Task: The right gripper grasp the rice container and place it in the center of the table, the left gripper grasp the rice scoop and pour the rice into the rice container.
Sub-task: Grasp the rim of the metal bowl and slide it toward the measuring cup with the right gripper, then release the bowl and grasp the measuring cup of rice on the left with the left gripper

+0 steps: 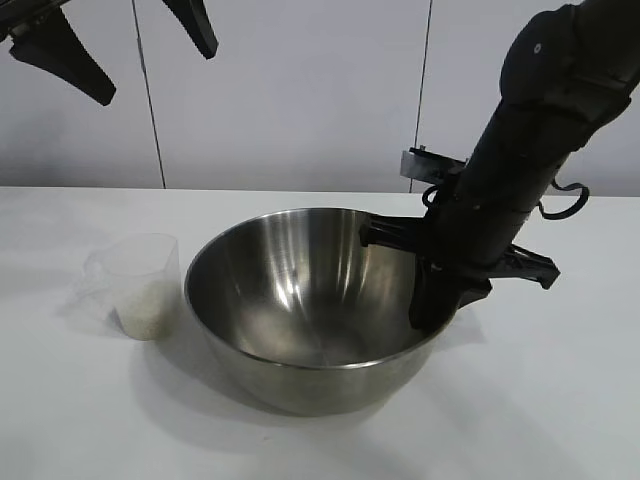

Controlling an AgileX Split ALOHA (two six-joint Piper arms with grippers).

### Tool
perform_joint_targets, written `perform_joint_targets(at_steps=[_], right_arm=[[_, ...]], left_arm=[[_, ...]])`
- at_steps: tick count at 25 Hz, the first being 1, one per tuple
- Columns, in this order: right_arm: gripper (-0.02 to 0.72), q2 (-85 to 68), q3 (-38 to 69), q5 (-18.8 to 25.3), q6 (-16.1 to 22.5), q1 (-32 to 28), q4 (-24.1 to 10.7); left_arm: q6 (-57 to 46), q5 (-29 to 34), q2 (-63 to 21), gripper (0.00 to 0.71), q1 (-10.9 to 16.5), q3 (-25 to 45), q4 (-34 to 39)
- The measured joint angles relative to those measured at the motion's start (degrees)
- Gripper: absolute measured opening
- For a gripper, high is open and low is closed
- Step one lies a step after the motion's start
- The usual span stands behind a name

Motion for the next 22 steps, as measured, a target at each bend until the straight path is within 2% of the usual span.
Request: perform_joint_targets(at_steps=[4,7,12,17,22], right_arm=[[0.509,-1.7,-0.1,0.7,0.0,0.0,-0.1],[0.615,-4.4,-1.6,3.6,0.1,-0.5,-0.9],[0.643,-10.4,-5.6,8.0,1.1,-4.2,-1.0],[0.643,-14.5,-8.2,10.3,1.1,-7.3,1.3],[0.643,-16.0,-10.9,12.1,1.2,-8.2,0.9]], left_arm=[[0.0,-0.3,0.0,0.694,0.0,0.0,0.0],[0.0,-0.3,0.0,0.694,0.0,0.0,0.0],[0.0,-0.3,0.0,0.694,0.0,0.0,0.0],[0.0,-0.3,0.0,0.694,0.0,0.0,-0.1],[0.0,-1.4,0.0,0.694,0.0,0.0,-0.1]])
